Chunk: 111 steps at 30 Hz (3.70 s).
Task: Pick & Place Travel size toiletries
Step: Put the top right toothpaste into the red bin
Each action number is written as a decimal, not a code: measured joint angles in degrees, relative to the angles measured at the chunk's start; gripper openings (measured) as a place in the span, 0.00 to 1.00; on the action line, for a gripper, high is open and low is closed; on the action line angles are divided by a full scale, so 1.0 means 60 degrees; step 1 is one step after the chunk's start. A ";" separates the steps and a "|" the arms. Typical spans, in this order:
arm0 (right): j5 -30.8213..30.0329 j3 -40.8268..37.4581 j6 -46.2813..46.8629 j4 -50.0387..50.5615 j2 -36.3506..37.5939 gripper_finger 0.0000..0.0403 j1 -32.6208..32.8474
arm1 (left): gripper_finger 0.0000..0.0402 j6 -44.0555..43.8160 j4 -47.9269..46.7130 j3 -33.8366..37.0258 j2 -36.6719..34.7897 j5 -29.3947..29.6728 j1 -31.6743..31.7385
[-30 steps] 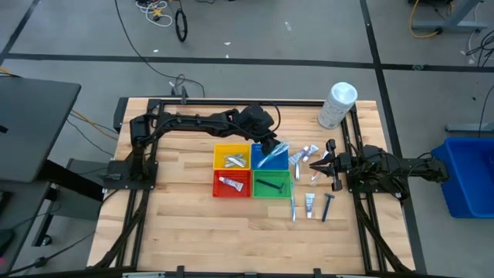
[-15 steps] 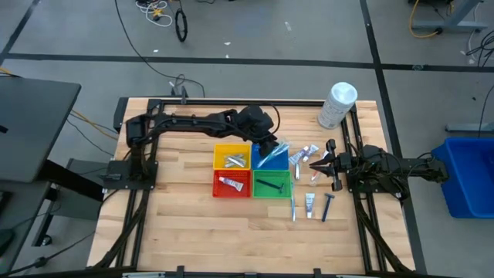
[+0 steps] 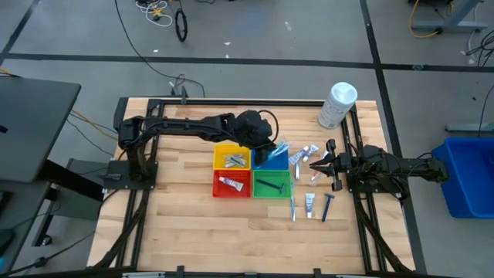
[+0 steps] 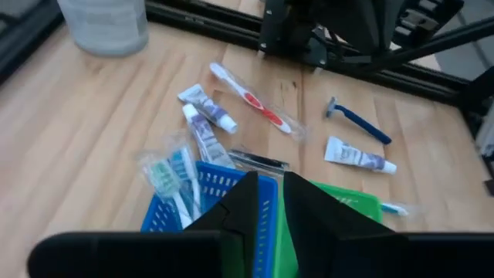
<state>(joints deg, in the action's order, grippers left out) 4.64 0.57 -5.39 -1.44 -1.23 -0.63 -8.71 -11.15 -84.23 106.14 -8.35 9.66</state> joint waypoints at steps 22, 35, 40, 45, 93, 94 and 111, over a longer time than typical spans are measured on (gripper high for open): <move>0.0000 -0.0001 0.0000 0.0001 0.0004 0.10 -0.0001 | 0.03 0.0567 0.0077 0.1974 -0.1746 0.1388 -0.0710; 0.0007 0.0000 -0.0002 0.0002 0.0004 0.10 0.0000 | 0.03 0.0733 0.1636 0.5072 -0.4042 0.2319 -0.0799; -0.0006 0.0002 0.0000 0.0005 0.0004 0.10 -0.0002 | 0.02 0.0779 0.1609 0.5869 -0.4818 0.2493 -0.0795; 0.0000 0.0000 0.0000 0.0006 0.0004 0.10 -0.0002 | 0.02 0.1145 0.1766 0.6626 -0.5622 0.2454 -0.0792; 0.0000 -0.0002 -0.0004 0.0002 -0.0004 0.10 -0.0001 | 0.01 0.1358 0.3564 1.3952 -1.3842 0.0424 -0.0792; 0.0000 -0.0001 0.0000 0.0002 -0.0007 0.10 -0.0002 | 0.01 0.1359 0.3461 1.3952 -1.4016 0.0427 -0.0792; 0.0000 0.0000 0.0000 -0.0002 -0.0007 0.10 0.0000 | 0.01 0.1245 0.2304 1.3959 -1.6071 0.0462 -0.0792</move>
<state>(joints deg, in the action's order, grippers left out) 4.65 0.57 -5.39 -1.45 -1.28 -0.63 -1.23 2.68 -0.47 9.71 -5.58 4.91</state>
